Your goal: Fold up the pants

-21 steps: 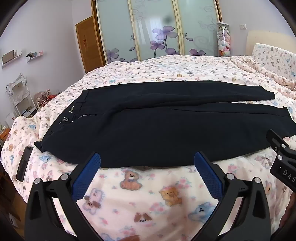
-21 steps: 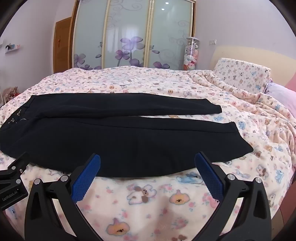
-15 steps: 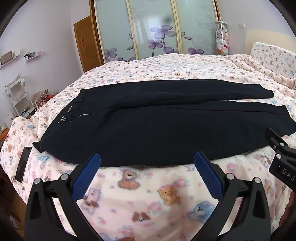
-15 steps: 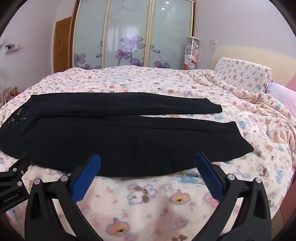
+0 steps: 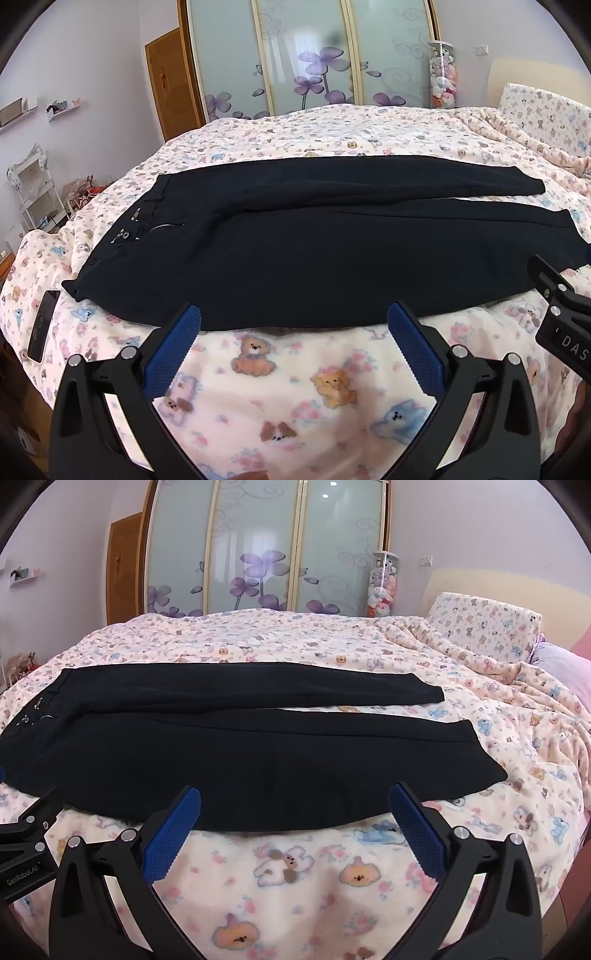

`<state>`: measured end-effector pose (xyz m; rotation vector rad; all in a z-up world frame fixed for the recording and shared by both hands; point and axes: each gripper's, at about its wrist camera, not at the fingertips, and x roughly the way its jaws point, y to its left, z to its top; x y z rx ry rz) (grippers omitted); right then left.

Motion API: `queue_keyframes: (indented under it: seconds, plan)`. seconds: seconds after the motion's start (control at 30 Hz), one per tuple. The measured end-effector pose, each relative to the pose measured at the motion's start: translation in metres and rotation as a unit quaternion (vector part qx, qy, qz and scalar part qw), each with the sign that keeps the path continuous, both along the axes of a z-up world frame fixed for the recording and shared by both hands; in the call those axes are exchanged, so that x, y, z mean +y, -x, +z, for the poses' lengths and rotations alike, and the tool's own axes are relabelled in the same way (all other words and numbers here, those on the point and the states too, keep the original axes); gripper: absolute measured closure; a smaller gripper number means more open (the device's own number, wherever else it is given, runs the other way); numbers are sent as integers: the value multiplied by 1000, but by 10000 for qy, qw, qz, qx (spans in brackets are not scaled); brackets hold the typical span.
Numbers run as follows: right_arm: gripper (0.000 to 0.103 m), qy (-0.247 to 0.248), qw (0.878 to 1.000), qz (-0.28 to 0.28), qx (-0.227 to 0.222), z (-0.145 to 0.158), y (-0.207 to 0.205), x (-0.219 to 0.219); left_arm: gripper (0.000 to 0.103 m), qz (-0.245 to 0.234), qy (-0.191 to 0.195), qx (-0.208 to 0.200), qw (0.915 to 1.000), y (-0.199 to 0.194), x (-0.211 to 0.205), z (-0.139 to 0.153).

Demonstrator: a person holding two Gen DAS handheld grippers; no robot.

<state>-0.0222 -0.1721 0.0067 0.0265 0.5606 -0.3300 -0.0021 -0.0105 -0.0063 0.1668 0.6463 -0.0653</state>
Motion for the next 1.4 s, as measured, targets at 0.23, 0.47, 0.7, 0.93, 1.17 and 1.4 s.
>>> queue_keyframes:
  seconds: [0.23,0.47,0.7,0.93,1.17,1.4]
  plan:
    - [1,-6,10000,0,7,-1,0,0,2,6,1,17,10000,0,-1,0]
    - [1,-12,10000,1,17,-2,-1,-1,2,-1,9,25,10000,0,-1,-1]
    - [1,-16,10000,0,30,-2,-1,-1,2,-1,13,35,10000,0,-1,-1]
    - [1,-25,10000,3,36,-6,-2,0,2,-50,10,48,10000,5,-11,-7]
    - [1,-30,10000,2,48,-9,0,2,2,-60,15,64,10000,4,-12,-7]
    - [1,-38,10000,-1,56,-7,-2,1,2,-60,18,70,10000,4,-11,-6]
